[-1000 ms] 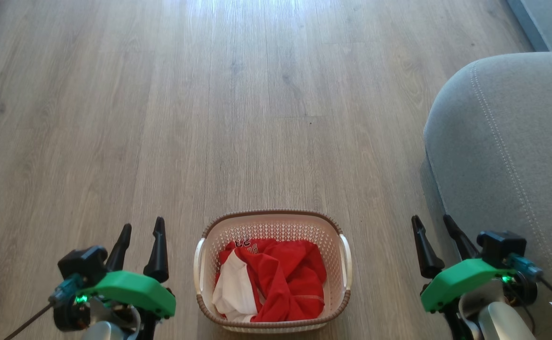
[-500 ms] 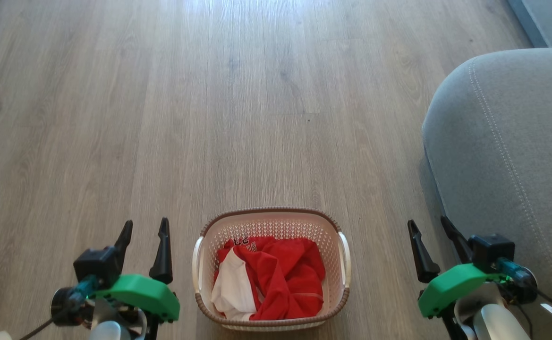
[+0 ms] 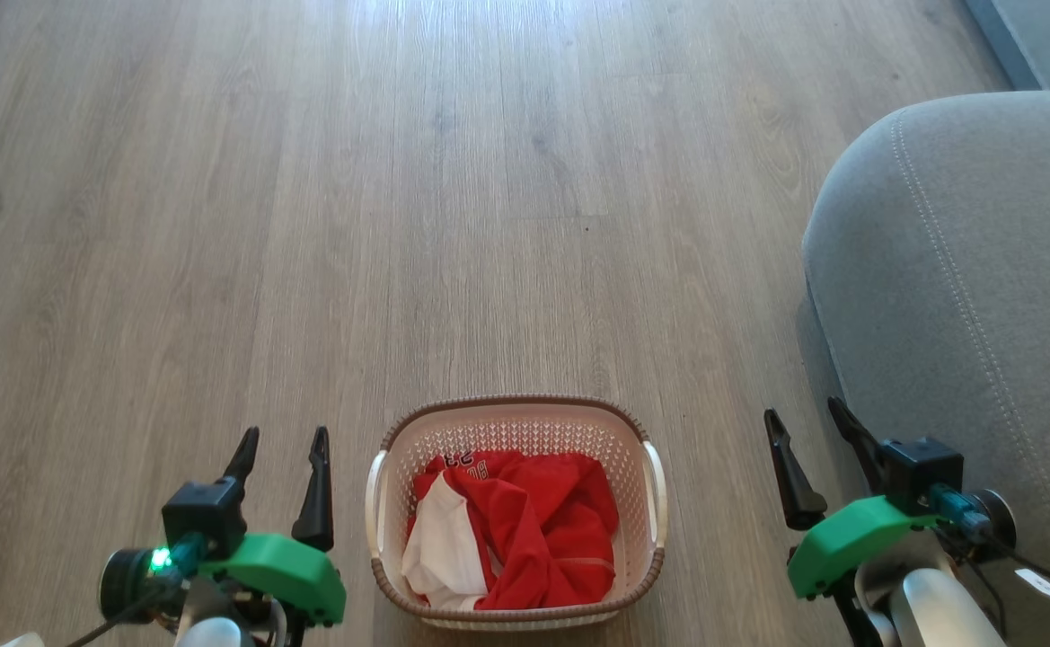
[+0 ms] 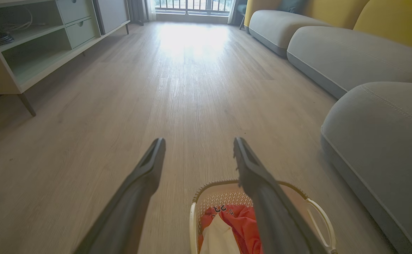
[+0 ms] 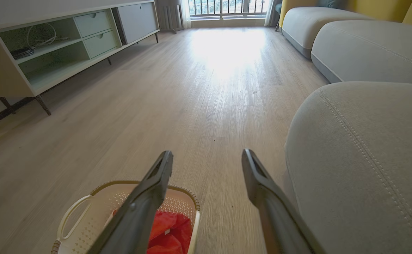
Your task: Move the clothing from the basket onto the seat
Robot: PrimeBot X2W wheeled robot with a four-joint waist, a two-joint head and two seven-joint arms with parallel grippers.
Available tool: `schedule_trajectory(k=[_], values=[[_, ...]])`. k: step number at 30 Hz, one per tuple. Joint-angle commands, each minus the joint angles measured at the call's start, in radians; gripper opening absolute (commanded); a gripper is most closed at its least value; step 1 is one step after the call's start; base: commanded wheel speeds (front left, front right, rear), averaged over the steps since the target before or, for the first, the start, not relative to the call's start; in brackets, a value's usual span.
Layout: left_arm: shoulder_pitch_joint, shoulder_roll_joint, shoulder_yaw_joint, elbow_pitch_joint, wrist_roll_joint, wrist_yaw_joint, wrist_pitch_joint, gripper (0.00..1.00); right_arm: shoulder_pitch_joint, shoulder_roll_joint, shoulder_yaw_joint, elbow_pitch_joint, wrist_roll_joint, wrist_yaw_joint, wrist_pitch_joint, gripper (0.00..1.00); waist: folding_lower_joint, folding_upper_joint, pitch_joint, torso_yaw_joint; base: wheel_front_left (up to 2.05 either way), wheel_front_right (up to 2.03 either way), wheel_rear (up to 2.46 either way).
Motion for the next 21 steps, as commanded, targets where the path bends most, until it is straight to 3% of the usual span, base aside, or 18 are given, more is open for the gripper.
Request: schedule_trajectory(k=[1,21], values=[[-0.039,0.012,0.032,-0.025,-0.006,-0.006,-0.014,1.00,-0.046,-0.013,0.026,-0.024,0.015,0.000,-0.014,1.00,0.0000,0.0000,-0.001,0.000,0.00,0.00,0.00],[-0.045,0.012,0.044,-0.016,-0.019,-0.013,-0.014,1.00,-0.051,-0.013,0.035,-0.030,0.053,0.000,-0.014,1.00,0.0000,0.0000,0.010,-0.015,0.00,0.00,0.00]])
